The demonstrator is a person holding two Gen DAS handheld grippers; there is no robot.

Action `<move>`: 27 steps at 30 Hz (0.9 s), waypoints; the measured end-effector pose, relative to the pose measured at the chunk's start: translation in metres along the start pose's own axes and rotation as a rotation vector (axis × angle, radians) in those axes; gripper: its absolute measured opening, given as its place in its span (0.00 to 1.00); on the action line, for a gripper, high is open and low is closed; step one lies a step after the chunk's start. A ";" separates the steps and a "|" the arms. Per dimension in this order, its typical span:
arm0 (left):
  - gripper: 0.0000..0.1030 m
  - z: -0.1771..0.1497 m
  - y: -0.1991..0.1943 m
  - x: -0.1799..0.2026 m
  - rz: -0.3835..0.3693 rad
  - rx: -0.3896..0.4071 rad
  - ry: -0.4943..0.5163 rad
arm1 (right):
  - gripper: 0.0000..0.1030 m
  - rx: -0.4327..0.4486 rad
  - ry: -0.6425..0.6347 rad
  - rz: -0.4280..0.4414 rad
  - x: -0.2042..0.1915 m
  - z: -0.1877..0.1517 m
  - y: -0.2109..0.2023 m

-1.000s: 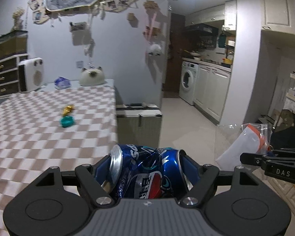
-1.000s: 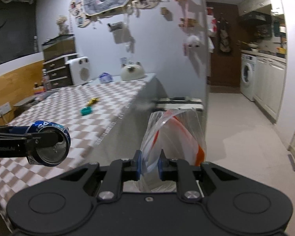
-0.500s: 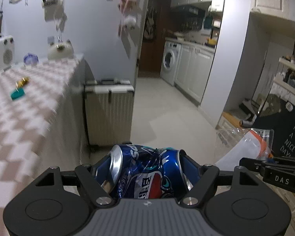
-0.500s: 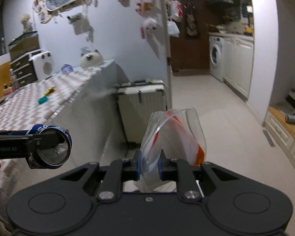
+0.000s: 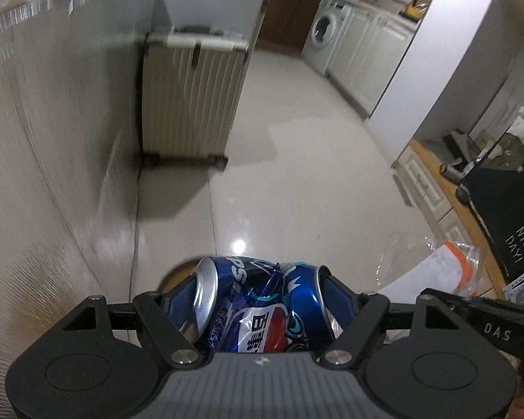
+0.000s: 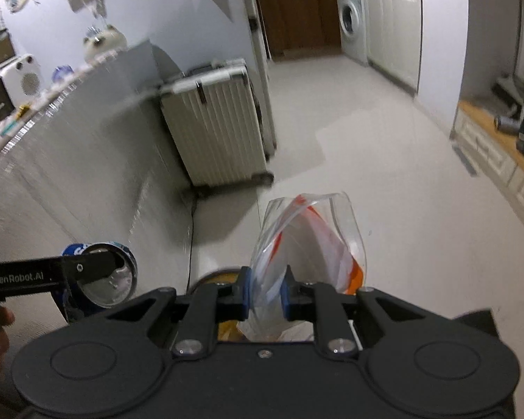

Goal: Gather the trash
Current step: 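Carry the Pepsi can and plastic bag with both tools over the bin, then open both tools to drop the can and bag into the bin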

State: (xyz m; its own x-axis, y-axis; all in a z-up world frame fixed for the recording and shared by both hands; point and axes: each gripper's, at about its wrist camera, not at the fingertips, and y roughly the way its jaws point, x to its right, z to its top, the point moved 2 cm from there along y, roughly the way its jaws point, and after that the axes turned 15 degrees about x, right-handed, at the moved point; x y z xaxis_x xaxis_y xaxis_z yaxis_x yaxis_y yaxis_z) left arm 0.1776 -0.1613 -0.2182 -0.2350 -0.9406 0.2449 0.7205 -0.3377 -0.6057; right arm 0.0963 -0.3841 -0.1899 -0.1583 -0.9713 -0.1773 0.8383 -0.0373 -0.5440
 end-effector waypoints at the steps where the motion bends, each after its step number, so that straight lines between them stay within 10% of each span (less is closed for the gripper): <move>1: 0.75 -0.005 0.010 -0.004 0.004 -0.020 -0.011 | 0.17 -0.023 0.010 -0.003 0.002 -0.007 0.011; 27: 0.76 -0.096 0.197 -0.099 0.147 -0.264 -0.330 | 0.17 -0.344 0.336 -0.073 0.007 -0.132 0.199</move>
State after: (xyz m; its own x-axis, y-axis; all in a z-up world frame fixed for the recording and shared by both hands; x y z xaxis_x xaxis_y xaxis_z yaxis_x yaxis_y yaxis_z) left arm 0.2798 -0.1375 -0.4345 0.1092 -0.9324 0.3445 0.5296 -0.2386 -0.8140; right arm 0.1937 -0.3673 -0.4075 -0.4176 -0.8373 -0.3529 0.6064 0.0324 -0.7945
